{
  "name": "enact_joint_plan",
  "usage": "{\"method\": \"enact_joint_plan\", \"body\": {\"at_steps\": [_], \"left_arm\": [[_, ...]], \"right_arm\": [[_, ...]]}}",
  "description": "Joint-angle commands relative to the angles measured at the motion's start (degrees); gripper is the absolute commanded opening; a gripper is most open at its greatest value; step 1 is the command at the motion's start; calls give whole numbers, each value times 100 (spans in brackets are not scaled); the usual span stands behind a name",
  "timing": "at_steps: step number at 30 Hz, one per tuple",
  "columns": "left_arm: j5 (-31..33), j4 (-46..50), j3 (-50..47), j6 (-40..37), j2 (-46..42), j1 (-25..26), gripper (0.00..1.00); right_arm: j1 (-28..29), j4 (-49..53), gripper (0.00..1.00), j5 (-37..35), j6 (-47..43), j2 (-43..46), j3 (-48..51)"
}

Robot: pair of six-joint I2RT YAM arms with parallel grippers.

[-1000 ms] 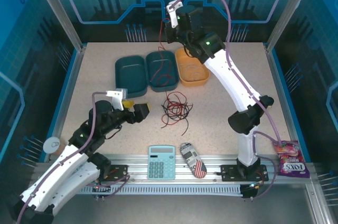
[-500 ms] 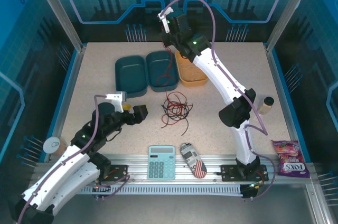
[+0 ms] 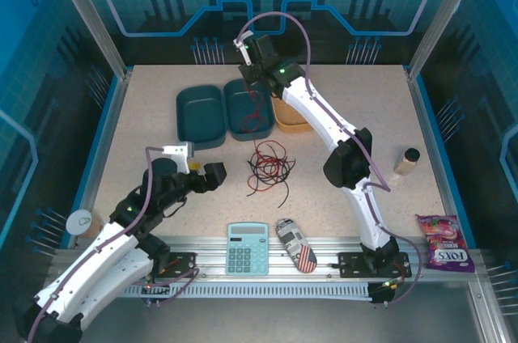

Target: Untangle the cables

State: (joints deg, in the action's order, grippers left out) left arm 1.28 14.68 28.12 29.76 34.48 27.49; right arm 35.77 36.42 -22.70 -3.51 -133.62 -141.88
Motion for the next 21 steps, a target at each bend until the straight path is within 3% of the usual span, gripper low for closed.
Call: {"method": "enact_joint_plan", "body": {"at_steps": [1, 11, 21], "left_arm": [[-7, -149, -99, 118, -30, -25, 99], [12, -123, -139, 74, -20, -26, 99], [-26, 0, -122, 118, -36, -26, 99]], "right_arm": [[101, -108, 0, 140, -124, -214, -113], [115, -15, 1, 625, 343, -289, 341], [71, 306, 5, 608, 566, -475, 482]]}}
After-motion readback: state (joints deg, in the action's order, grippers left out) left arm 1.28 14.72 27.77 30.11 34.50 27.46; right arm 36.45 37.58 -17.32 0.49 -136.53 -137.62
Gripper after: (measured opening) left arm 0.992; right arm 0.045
